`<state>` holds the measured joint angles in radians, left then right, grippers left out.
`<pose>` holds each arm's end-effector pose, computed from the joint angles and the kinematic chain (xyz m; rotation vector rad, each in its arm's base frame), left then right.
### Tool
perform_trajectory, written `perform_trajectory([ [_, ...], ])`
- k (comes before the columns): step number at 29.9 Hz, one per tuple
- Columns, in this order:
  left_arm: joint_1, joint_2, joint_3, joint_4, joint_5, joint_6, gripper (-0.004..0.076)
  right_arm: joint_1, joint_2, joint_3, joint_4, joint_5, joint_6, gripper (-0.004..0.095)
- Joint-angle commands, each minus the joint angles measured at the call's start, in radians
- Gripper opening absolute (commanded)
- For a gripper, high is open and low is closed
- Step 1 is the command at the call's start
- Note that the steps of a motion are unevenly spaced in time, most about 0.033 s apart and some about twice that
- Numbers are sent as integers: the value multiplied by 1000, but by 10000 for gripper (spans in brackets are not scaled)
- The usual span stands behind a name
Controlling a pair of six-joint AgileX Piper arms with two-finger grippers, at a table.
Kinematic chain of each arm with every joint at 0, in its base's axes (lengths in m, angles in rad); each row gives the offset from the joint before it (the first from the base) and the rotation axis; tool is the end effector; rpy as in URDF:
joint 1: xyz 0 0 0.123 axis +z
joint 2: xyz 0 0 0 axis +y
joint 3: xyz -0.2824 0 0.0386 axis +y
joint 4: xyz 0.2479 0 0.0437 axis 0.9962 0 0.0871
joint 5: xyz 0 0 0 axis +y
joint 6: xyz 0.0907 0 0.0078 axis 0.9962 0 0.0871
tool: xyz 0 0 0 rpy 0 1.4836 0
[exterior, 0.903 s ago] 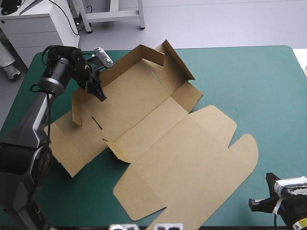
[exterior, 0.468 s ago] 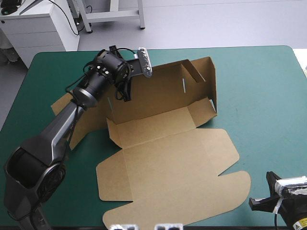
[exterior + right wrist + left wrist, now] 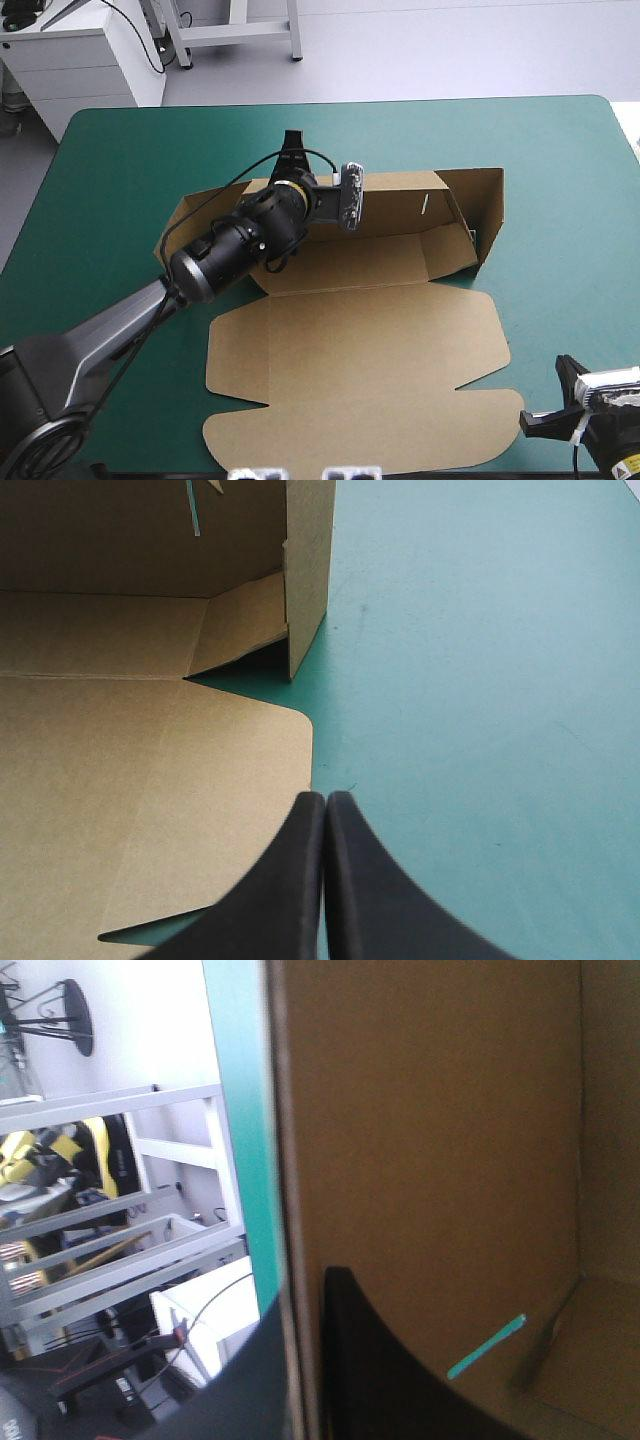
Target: Fold the box
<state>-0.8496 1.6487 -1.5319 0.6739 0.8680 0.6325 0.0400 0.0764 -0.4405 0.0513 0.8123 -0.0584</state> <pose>0.2762 -0.2484 0.3600 1.7896 1.5002 0.7097 0.0224 0.0043 0.2800 -0.0858 1.9293 0.0472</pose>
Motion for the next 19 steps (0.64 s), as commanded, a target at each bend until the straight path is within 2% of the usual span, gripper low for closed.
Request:
perform_trajectory([
  [1,-11,-97,131,242,-119,-135,-8,6,14,-24,-2,-78,-6,-20],
  [8,-2,-112,375,660,-231,-474,-8,6,14,-24,-2,-78,5,-20],
  [11,-2,-112,427,814,-234,-633,-8,6,17,-24,3,-78,5,-18],
  [19,-2,-112,438,890,-233,-664,-8,6,92,-89,-1,-28,8,-12],
])
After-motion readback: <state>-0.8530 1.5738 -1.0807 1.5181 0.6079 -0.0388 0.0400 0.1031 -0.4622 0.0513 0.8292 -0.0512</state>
